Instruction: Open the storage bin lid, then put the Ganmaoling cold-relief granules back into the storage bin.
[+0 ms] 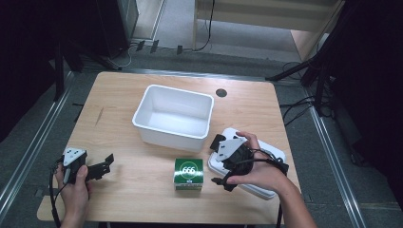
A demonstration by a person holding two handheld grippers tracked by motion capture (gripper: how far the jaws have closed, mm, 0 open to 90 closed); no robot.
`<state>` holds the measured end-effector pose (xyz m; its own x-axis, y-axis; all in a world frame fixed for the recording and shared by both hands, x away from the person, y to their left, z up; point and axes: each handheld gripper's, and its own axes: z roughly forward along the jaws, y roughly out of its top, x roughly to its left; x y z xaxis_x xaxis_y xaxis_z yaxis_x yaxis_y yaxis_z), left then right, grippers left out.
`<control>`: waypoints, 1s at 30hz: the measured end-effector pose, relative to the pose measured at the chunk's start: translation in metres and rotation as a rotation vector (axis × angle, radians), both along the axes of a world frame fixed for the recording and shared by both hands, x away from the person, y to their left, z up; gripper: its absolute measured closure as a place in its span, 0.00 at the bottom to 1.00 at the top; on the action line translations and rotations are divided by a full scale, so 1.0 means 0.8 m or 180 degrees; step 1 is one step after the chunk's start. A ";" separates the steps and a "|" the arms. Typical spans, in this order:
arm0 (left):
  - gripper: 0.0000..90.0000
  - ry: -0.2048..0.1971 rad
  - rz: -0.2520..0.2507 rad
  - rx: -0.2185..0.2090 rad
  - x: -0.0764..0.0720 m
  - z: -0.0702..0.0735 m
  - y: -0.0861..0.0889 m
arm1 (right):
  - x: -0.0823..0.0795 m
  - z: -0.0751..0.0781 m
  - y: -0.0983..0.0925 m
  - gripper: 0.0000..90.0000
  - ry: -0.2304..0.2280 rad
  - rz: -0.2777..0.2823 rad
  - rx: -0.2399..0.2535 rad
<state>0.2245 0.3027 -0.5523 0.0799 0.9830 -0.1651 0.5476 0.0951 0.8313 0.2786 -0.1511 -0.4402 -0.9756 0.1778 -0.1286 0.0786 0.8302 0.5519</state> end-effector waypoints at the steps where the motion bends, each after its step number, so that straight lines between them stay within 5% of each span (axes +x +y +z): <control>1: 0.00 0.0002 -0.0001 0.0003 0.000 0.000 0.000 | 0.000 -0.001 0.005 0.00 0.0004 0.0032 -0.0003; 17: 0.00 0.0005 -0.0010 -0.0031 0.000 0.000 0.001 | -0.007 -0.023 0.066 0.00 0.0089 0.0365 -0.0153; 30: 0.00 0.0035 -0.0041 -0.0051 0.001 0.000 0.002 | -0.009 -0.034 0.091 0.00 0.0094 0.0416 -0.0261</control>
<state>0.2255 0.3040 -0.5527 0.0906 0.9791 -0.1818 0.5579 0.1013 0.8237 0.2715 -0.0780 -0.4675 -0.9933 0.0391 -0.1083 -0.0180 0.8766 0.4809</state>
